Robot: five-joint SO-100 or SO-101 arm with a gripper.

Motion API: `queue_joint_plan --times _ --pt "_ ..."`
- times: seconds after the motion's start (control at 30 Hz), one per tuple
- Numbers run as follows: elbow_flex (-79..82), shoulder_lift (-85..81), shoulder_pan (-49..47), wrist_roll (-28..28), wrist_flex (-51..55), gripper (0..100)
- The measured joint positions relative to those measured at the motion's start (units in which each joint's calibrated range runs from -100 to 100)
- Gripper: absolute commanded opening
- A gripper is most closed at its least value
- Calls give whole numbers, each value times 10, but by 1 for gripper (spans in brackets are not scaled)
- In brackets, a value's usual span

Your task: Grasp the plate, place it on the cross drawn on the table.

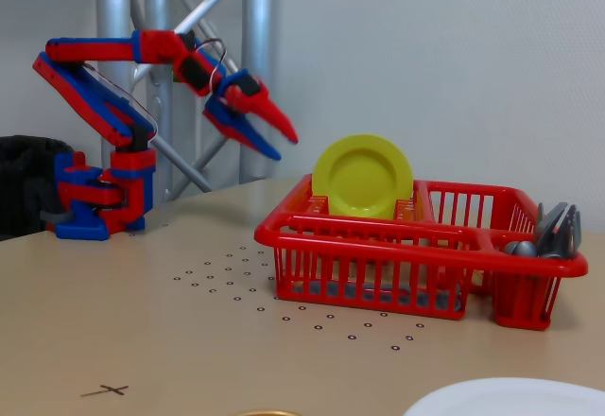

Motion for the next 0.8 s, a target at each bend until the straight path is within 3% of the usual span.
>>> queue_joint_plan --times 0.1,0.23,0.63,0.8 --pt "-23 1 -31 12 6 20" --pt "-83 23 -62 74 68 21" --pt "-236 115 -70 418 90 21" --pt "-269 170 -77 493 63 22"
